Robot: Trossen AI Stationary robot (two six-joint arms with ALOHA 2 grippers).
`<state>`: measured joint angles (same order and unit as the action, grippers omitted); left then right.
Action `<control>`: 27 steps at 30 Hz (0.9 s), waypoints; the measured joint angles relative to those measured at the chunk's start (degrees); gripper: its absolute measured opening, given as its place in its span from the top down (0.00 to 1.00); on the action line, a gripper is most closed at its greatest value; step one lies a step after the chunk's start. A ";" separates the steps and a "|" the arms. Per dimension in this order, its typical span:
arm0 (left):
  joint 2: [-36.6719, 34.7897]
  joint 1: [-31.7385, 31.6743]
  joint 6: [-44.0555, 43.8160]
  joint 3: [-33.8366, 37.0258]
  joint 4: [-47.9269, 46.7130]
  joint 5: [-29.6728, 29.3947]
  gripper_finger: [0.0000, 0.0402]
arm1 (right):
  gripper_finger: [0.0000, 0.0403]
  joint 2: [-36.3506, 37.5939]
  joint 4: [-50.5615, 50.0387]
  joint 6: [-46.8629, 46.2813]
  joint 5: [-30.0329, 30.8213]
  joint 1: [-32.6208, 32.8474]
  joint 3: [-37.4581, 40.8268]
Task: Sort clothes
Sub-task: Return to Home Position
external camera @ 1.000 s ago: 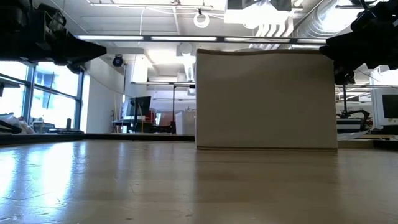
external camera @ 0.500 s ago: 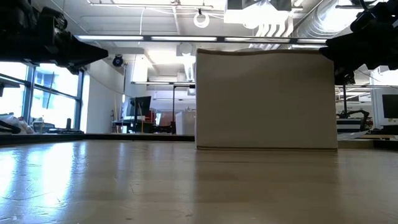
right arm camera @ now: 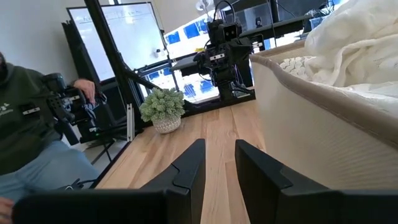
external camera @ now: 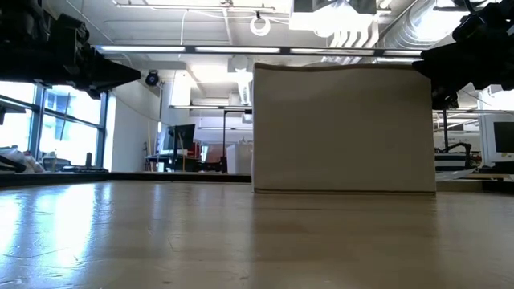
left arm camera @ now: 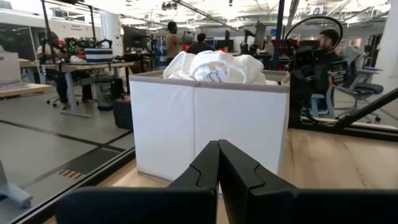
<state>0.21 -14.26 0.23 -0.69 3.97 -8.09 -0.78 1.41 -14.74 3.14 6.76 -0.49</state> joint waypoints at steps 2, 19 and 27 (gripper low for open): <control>0.00 0.00 -0.02 -0.55 -0.85 0.00 1.00 | 0.80 0.00 0.00 0.00 0.00 0.00 0.00; -0.02 0.58 -0.01 -1.95 -2.95 0.00 1.00 | 0.80 0.00 0.00 0.00 0.00 -0.02 0.00; -0.02 0.79 -0.02 -1.92 -2.93 0.00 1.00 | 0.80 0.00 0.00 0.00 0.00 0.00 0.00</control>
<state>0.19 -13.47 0.21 -2.61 1.04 -8.10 -0.78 1.41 -14.74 3.14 6.76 -0.49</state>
